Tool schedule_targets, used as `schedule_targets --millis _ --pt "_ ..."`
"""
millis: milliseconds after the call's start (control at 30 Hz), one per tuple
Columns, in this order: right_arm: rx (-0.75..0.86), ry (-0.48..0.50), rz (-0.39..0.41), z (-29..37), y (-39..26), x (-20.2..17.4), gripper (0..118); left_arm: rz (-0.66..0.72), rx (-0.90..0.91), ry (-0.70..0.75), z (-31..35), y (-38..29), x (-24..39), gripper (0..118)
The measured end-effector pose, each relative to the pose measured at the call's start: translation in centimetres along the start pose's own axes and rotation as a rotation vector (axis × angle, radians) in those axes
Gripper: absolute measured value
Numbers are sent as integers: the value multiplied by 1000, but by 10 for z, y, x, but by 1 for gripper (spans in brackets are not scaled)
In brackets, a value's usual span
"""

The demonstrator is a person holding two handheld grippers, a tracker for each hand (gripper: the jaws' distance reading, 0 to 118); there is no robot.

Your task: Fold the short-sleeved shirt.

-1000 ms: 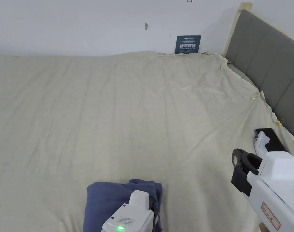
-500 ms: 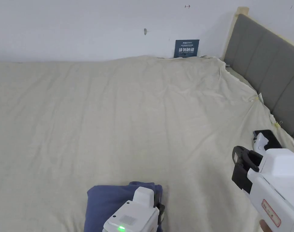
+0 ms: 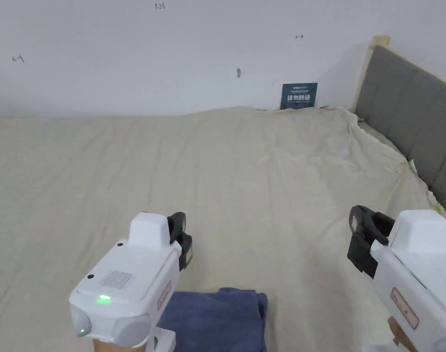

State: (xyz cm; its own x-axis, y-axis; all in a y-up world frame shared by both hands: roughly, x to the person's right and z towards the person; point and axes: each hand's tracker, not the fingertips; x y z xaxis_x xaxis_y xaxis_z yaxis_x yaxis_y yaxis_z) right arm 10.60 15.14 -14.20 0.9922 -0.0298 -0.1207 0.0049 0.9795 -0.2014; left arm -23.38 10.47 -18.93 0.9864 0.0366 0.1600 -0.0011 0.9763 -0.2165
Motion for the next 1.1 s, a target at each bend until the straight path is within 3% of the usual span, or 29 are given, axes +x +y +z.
schedule_targets --millis 500,1100 --pt "121 2 41 -25 7 -49 0 2 143 306 57 28 -91 0" --pt "104 9 48 -24 1 -83 0 52 113 320 63 16 -107 0"
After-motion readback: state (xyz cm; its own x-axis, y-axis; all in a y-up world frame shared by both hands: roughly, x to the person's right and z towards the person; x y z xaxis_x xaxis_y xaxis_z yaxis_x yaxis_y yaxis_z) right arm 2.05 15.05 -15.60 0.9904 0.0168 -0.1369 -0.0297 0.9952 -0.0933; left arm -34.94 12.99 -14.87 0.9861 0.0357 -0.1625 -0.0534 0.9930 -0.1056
